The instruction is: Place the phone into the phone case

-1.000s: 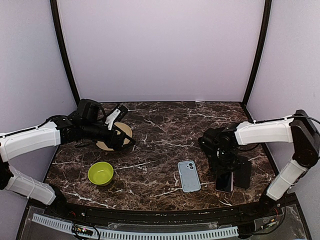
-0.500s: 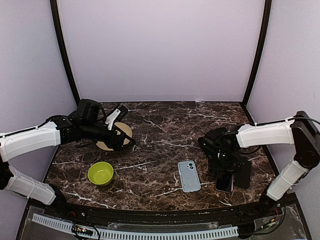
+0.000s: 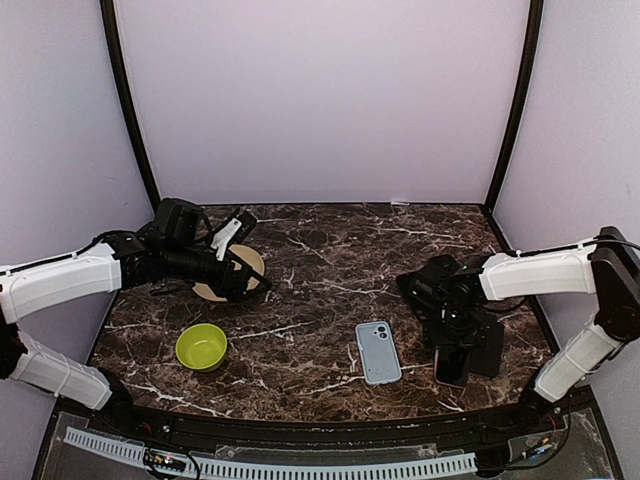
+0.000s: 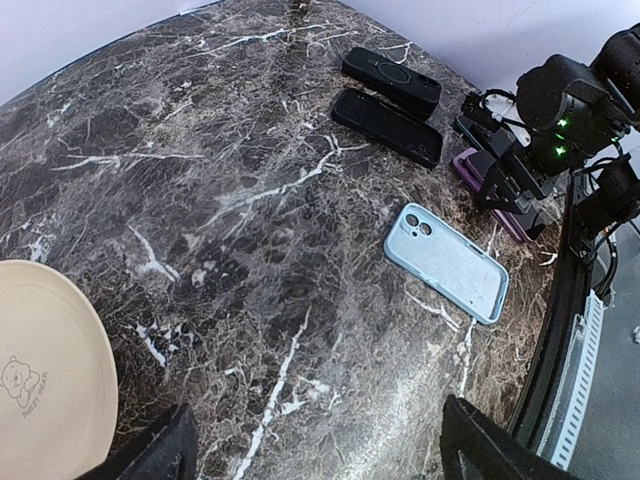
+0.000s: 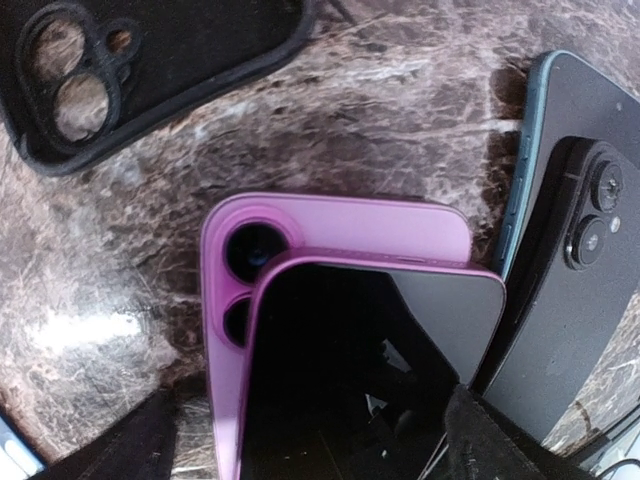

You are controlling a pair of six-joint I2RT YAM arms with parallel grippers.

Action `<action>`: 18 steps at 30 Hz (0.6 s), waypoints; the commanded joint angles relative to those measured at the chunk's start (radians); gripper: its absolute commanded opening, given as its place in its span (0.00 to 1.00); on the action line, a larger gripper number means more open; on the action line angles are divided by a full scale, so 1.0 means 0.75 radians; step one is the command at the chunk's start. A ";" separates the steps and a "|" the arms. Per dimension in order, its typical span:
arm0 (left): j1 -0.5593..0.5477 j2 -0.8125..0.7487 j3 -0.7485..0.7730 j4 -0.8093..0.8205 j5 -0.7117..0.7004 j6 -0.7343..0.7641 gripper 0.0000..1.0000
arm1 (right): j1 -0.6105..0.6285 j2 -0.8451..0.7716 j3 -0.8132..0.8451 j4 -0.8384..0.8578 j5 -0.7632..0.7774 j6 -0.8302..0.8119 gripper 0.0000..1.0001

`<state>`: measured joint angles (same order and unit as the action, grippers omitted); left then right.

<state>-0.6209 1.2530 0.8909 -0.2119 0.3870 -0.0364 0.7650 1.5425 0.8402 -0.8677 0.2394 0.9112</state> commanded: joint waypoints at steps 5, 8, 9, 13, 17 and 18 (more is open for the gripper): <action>-0.005 -0.005 0.002 -0.019 0.008 0.029 0.86 | 0.154 0.088 0.020 0.213 -0.185 -0.014 0.79; -0.005 -0.006 0.004 -0.020 0.006 0.032 0.86 | 0.239 0.197 0.161 0.157 -0.150 -0.043 0.78; -0.005 -0.006 0.004 -0.022 0.005 0.032 0.86 | 0.261 0.227 0.203 0.150 -0.149 -0.057 0.78; -0.004 -0.009 0.004 -0.025 0.002 0.035 0.86 | 0.293 0.268 0.299 0.109 -0.140 -0.088 0.81; -0.004 -0.012 0.004 -0.025 0.011 0.032 0.86 | 0.291 0.202 0.328 0.025 -0.060 -0.074 0.92; -0.004 -0.012 0.004 -0.025 0.013 0.032 0.86 | 0.290 0.182 0.329 0.010 -0.048 -0.072 0.95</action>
<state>-0.6212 1.2583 0.8909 -0.2184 0.3851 -0.0269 0.9794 1.7206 1.0687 -0.8352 0.1970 0.8528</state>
